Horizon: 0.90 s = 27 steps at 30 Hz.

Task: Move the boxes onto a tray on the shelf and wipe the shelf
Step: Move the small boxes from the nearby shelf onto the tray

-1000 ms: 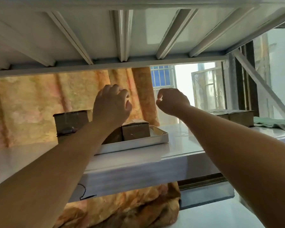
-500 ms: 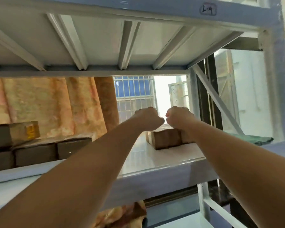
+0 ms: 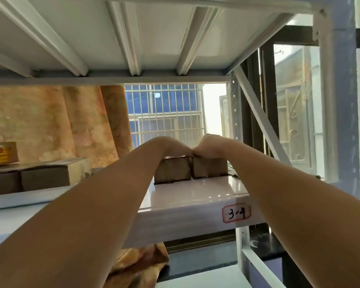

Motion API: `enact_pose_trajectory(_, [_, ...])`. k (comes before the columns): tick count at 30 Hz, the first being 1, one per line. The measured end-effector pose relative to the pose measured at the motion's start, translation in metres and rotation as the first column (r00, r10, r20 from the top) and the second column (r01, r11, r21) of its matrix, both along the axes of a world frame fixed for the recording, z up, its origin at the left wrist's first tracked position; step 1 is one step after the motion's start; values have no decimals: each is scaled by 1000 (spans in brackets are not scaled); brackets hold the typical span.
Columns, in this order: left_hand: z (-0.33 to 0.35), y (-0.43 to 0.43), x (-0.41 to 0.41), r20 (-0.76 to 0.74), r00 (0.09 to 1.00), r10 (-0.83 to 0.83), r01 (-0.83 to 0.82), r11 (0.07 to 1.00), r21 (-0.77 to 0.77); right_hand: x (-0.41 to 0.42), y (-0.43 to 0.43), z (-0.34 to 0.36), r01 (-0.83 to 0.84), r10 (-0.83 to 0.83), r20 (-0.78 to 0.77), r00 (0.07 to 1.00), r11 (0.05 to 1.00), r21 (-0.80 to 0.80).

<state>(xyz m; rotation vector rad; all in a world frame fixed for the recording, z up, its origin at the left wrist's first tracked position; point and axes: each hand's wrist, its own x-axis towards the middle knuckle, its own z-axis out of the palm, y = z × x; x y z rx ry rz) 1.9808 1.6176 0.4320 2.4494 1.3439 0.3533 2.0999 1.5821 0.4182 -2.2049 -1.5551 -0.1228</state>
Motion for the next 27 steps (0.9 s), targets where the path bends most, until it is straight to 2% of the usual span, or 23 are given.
enact_pose_trajectory(6, [-5, 23, -3, 152, 988, 29, -50, 990, 134, -2, 3, 7, 24, -25, -33, 999, 999, -25])
enact_pose_trajectory(11, [-8, 40, -10, 300, 954, -14, -32, 989, 147, -4, 14, 13, 26, -35, -105, 994, 996, -82])
enact_pose_trajectory(15, [-5, 44, -19, 451, 892, 15, -102, 980, 168, -6, 9, 15, -1, -34, -165, 986, 977, -213])
enact_pose_trajectory(18, [-5, 47, -21, 584, 812, 24, -141, 978, 156, -4, 4, 16, 44, -90, -196, 976, 972, -230])
enact_pose_trajectory(20, [-6, 48, -22, 619, 785, 14, -159, 971, 179, -1, 7, 16, 79, -116, -240, 964, 984, -159])
enact_pose_trajectory(22, [-6, 50, -22, 665, 747, 11, -181, 966, 187, 0, 17, 18, 142, -128, -290, 948, 990, 27])
enact_pose_trajectory(25, [-4, 53, -20, 774, 633, 7, -179, 974, 138, -2, 35, 21, 233, -144, -285, 948, 923, 307])
enact_pose_trajectory(27, [-2, 56, -18, 823, 569, 7, -169, 980, 108, -6, 43, 22, 213, -72, -325, 943, 881, 423])
